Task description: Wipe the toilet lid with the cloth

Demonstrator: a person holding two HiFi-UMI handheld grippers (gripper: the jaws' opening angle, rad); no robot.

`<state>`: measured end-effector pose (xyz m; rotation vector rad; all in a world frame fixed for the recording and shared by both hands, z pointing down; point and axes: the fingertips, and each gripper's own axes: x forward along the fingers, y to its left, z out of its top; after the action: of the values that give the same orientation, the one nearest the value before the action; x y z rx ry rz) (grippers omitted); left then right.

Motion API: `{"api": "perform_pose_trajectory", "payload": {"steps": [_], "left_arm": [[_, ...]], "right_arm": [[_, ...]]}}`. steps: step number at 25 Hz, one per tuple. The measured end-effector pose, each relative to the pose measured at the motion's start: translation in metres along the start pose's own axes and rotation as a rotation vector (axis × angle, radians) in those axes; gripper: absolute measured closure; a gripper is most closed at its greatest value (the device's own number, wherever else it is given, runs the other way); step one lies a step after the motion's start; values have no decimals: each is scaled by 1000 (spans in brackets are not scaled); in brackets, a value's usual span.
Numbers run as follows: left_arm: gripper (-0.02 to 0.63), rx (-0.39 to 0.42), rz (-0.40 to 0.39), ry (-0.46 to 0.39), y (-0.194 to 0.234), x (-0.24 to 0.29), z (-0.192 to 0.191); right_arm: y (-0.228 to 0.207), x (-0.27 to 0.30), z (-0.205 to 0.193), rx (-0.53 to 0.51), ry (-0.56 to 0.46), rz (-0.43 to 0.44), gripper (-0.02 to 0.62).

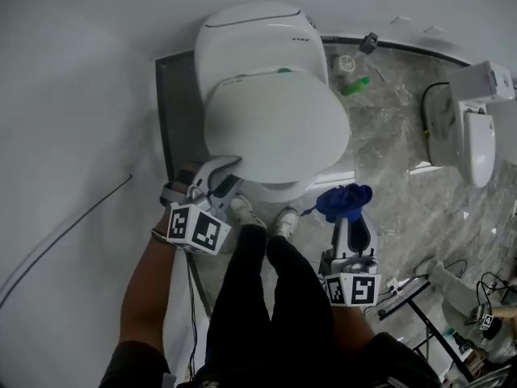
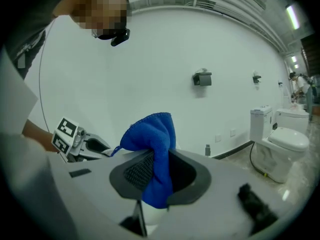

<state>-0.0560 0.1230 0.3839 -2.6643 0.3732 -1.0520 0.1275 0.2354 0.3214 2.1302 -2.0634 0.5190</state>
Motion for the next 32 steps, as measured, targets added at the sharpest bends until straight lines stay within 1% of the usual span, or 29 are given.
{"api": "perform_pose_trajectory", "payload": {"steps": [3, 6, 9, 11, 13, 16, 21, 23, 28, 32], "left_arm": [[489, 80, -20, 89, -37, 7, -19], [471, 139, -32, 167, -68, 15, -35], [445, 183, -60, 238, -107, 24, -59], [428, 196, -82, 288, -124, 36, -72], [416, 186, -100, 340, -136, 49, -82], [397, 134, -115, 403, -156, 65, -97], [377, 116, -107, 496, -177, 89, -123], [374, 103, -109, 516, -184, 97, -133], [371, 119, -125, 541, -201, 119, -158], [368, 94, -103, 538, -202, 122, -161]], "right_arm": [[-6, -3, -12, 15, 4, 10, 525], [-7, -13, -19, 5, -11, 26, 525], [-1, -29, -33, -1, -3, 57, 525], [-1, -32, -40, 0, 10, 73, 525], [-4, -31, -45, 4, 31, 81, 525], [-8, -34, -56, 3, 71, 84, 525], [-14, -39, -68, 19, 108, 92, 525], [-18, -40, -71, 25, 115, 88, 525], [-25, -40, -85, 40, 143, 77, 525], [-27, -41, -94, 55, 162, 75, 525]]}}
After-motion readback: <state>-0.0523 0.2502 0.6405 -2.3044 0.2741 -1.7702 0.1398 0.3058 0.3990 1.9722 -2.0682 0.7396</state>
